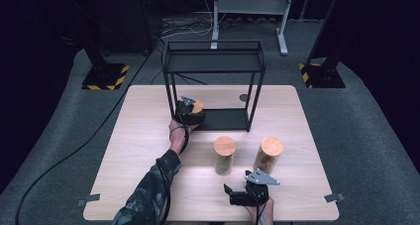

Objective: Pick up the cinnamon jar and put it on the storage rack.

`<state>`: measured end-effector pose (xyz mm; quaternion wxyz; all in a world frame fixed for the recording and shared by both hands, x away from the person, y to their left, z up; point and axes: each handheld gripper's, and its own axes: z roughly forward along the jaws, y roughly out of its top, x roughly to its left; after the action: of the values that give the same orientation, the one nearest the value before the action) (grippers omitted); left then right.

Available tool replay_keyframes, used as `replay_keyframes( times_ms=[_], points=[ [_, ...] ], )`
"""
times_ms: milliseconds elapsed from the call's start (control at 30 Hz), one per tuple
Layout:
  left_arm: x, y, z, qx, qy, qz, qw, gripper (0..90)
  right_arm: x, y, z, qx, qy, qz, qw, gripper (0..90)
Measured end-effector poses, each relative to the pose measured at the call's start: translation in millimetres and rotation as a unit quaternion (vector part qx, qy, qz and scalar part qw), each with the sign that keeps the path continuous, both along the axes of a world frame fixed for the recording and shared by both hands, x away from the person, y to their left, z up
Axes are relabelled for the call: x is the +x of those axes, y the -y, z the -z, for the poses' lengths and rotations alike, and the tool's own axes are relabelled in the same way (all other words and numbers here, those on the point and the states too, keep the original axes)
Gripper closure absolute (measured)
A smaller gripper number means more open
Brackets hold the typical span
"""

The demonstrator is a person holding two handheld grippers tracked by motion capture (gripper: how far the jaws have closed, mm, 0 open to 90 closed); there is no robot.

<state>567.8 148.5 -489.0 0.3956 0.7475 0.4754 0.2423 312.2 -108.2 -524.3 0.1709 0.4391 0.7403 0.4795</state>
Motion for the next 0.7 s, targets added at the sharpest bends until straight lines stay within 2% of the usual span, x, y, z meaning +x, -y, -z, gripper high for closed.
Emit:
replay_keyframes(
  times_ms=[700],
  points=[
    [3.6,2.4,-0.5,0.004,-0.002,-0.008,1.0000,25.2,0.0,0.2,0.0,0.001,0.000,0.000,1.0000,1.8]
  ],
)
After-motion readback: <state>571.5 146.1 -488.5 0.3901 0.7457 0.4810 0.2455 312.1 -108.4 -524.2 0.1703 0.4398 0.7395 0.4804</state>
